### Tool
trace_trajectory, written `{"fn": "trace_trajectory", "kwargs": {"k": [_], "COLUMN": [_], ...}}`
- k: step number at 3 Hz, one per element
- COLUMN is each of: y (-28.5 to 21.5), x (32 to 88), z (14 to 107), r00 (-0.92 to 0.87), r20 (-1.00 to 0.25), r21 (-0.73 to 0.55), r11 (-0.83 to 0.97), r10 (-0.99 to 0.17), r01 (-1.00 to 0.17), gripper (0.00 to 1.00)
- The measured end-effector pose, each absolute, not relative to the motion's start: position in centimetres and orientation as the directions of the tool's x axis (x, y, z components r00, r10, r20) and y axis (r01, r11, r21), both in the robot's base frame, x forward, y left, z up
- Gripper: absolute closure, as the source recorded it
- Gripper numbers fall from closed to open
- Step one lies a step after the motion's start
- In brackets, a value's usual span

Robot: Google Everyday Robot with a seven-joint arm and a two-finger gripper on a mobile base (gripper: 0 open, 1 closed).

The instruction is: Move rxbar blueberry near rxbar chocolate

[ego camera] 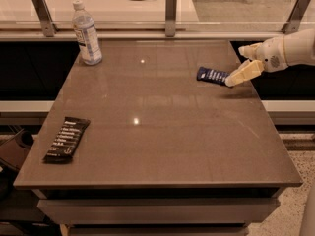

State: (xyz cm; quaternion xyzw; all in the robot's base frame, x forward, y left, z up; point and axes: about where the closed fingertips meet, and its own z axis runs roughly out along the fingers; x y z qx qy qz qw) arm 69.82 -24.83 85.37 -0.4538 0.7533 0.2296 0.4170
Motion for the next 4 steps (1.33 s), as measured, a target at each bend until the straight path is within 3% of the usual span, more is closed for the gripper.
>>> {"fn": "trace_trajectory", "kwargs": {"k": [3,4], "y": [-21.6,-21.3], "x": [69.1,69.2], "z": [81.2,81.1], "r00": [-0.246,-0.246], "r20": [-0.868,-0.867], "r21": [0.017,0.019], "r11": [0.469,0.464], "r10": [-0.432,-0.433], "r01": [-0.883,-0.885], "gripper": [0.00,0.18]}}
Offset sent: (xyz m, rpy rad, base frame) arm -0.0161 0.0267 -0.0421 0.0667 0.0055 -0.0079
